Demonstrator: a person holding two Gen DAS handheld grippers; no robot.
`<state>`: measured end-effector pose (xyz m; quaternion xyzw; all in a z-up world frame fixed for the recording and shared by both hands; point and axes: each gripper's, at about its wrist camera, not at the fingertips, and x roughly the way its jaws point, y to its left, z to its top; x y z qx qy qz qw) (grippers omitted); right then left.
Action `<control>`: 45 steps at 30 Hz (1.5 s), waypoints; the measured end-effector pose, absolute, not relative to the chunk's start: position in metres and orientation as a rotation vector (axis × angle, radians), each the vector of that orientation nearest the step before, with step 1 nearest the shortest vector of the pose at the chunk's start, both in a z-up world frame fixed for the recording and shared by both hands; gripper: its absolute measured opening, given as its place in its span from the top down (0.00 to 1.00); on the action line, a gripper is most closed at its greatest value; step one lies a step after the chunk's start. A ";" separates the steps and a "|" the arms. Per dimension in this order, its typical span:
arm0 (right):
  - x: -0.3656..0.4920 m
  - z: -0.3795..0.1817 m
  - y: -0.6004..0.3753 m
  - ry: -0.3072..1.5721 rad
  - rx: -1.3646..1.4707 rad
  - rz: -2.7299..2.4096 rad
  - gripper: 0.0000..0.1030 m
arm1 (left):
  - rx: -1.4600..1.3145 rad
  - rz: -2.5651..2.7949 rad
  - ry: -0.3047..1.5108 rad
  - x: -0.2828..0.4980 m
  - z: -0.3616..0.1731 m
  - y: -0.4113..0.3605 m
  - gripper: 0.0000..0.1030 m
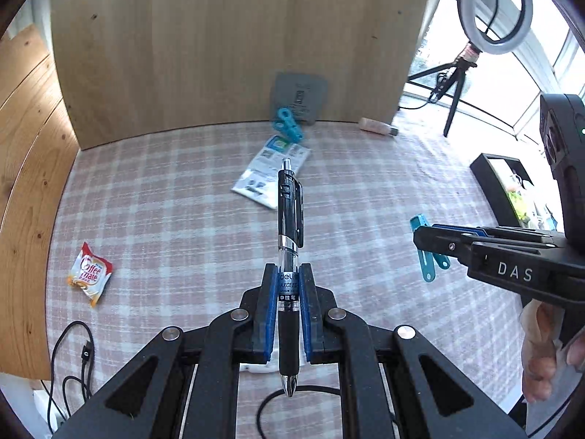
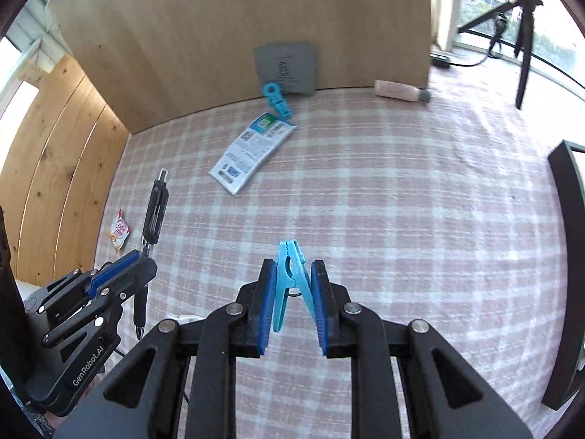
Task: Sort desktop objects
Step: 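Carry the pen and clothespin to the black tray and open both tools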
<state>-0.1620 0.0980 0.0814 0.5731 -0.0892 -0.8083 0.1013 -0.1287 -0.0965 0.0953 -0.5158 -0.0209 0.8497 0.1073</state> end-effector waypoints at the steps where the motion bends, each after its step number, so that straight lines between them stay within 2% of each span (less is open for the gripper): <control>1: -0.159 0.083 0.110 -0.270 1.690 -2.407 0.81 | -1.505 2.493 -0.041 -0.126 0.100 -0.084 0.90; 10: -0.136 0.105 0.249 -0.354 1.652 -2.509 0.81 | -1.422 2.454 0.036 -0.104 0.136 0.037 0.90; 28: -0.087 0.128 0.544 -0.481 1.675 -2.722 0.81 | -1.307 2.169 0.143 -0.061 0.149 0.351 0.90; 35: -0.076 0.127 0.610 -0.569 1.695 -2.756 0.81 | -1.306 2.109 0.180 -0.058 0.145 0.415 0.90; 43: -0.092 0.128 0.624 -0.539 1.689 -2.740 0.81 | -1.299 2.125 0.183 -0.075 0.152 0.453 0.90; 44: -0.097 0.129 0.624 -0.531 1.685 -2.732 0.81 | -1.294 2.120 0.169 -0.078 0.154 0.458 0.87; 45: -0.099 0.130 0.624 -0.526 1.696 -2.731 0.80 | -1.303 2.123 0.162 -0.083 0.154 0.461 0.67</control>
